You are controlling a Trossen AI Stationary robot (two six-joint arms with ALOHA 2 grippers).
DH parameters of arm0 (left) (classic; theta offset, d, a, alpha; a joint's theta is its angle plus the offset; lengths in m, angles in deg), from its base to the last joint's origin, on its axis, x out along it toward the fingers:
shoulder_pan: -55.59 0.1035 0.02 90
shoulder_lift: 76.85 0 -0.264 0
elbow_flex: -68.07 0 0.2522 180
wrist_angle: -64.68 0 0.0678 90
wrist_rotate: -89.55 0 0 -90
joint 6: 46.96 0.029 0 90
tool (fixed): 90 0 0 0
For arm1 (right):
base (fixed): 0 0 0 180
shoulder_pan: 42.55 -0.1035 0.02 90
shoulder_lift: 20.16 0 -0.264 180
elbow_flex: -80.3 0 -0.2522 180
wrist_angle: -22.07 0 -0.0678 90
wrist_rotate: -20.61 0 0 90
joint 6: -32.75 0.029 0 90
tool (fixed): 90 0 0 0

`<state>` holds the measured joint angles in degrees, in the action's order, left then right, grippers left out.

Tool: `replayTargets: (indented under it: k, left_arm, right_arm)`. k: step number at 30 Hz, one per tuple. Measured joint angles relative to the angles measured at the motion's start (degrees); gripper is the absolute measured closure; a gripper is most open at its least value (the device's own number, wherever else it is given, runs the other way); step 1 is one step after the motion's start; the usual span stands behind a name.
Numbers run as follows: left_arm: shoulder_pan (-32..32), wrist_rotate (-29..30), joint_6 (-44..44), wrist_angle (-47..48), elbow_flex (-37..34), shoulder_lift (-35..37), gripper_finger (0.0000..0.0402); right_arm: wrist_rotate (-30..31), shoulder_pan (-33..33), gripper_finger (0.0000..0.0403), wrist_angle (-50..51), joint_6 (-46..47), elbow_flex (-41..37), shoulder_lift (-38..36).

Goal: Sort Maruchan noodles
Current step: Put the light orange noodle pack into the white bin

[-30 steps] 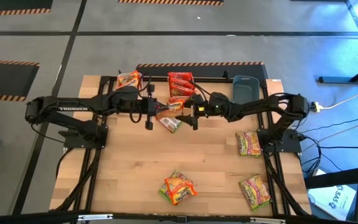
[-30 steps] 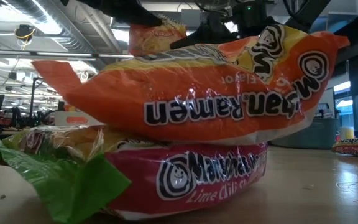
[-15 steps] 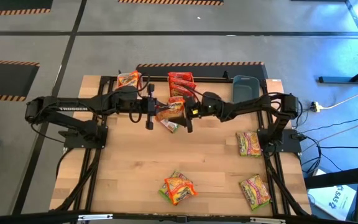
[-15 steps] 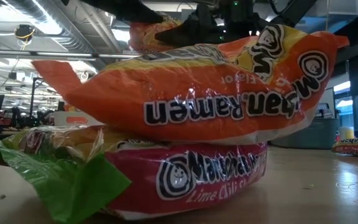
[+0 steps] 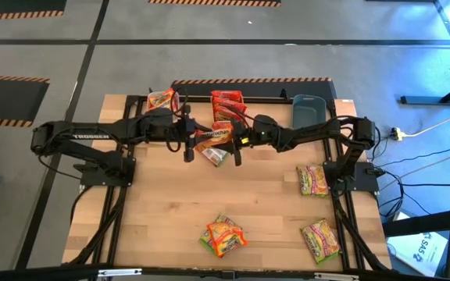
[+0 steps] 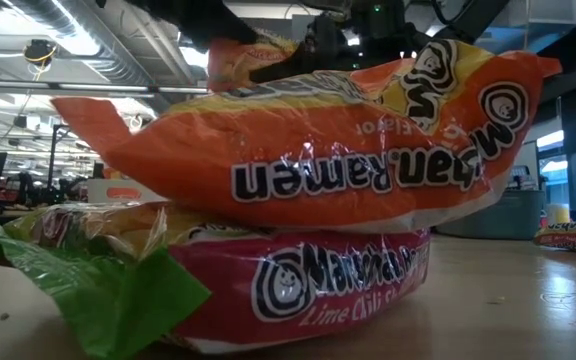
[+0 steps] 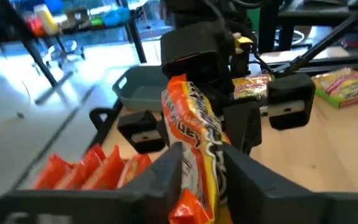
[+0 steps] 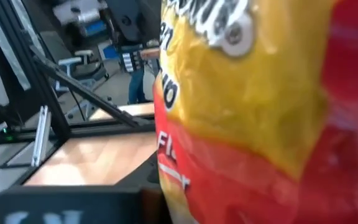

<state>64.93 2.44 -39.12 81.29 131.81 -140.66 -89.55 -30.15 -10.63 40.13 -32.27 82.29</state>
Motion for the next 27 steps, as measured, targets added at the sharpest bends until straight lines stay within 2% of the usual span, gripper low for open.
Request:
replayTargets:
  k: [3,7,12,19,27]
  left_arm:
    - [0.0,0.0,-4.1,6.5,1.6,1.2,0.0255]
    - [0.7,-1.1,-8.8,15.7,7.2,2.0,0.0195]
    - [2.8,-3.1,-10.8,23.0,13.5,-0.8,0.0145]
    - [5.6,-9.7,-12.1,29.4,20.6,-11.5,0.0128]
    - [5.8,-11.6,-9.2,43.2,34.9,-23.6,0.0127]
  right_arm:
    - [0.0,0.0,0.0304,2.0,-1.7,0.0,0.0]
    - [2.1,0.0,0.0314,5.1,-4.7,0.0,0.0]
    - [4.5,0.0,0.0315,6.7,-7.9,0.0,0.0]
    - [5.2,0.0,0.0319,8.0,-9.4,0.0,0.0]
    - [5.7,0.0,0.0312,11.2,-9.4,0.0,0.0]
